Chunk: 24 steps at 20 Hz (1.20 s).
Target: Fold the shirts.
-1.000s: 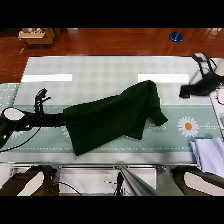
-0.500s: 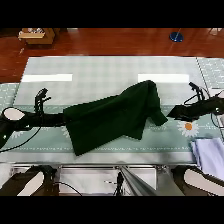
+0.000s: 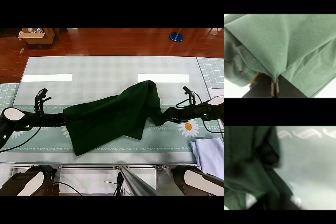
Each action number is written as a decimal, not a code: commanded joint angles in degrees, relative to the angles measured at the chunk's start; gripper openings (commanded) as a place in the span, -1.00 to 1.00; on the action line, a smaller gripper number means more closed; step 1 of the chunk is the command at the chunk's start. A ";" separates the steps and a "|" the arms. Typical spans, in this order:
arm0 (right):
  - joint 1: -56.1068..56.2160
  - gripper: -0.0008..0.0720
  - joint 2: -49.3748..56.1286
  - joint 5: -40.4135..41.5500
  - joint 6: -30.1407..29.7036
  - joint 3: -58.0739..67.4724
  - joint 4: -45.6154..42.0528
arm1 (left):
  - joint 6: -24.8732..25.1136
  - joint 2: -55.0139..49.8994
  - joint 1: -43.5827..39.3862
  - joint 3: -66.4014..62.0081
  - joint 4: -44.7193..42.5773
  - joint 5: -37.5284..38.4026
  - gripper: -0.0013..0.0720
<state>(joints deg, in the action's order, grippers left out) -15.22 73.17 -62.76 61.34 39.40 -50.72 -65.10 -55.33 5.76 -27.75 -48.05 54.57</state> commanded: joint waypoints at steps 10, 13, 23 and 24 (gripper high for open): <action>5.16 -0.90 -5.11 4.63 0.90 -0.31 0.79 | 1.81 -0.02 2.80 -4.33 -0.66 5.16 0.39; 5.16 -0.90 -6.75 4.57 0.87 -0.31 0.66 | -1.68 0.37 10.67 -9.25 -3.52 18.49 0.49; 5.16 -0.90 -6.97 4.74 0.63 -0.31 -0.87 | -6.19 11.61 21.66 9.90 -0.37 29.38 0.51; 5.16 -0.89 -6.97 4.70 0.63 -0.31 -0.87 | -6.21 11.39 20.61 9.88 -0.33 29.07 0.51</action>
<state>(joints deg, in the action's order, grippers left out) -10.13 66.24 -58.08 61.98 39.13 -51.29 -69.97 -45.17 27.22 -21.23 -49.67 83.42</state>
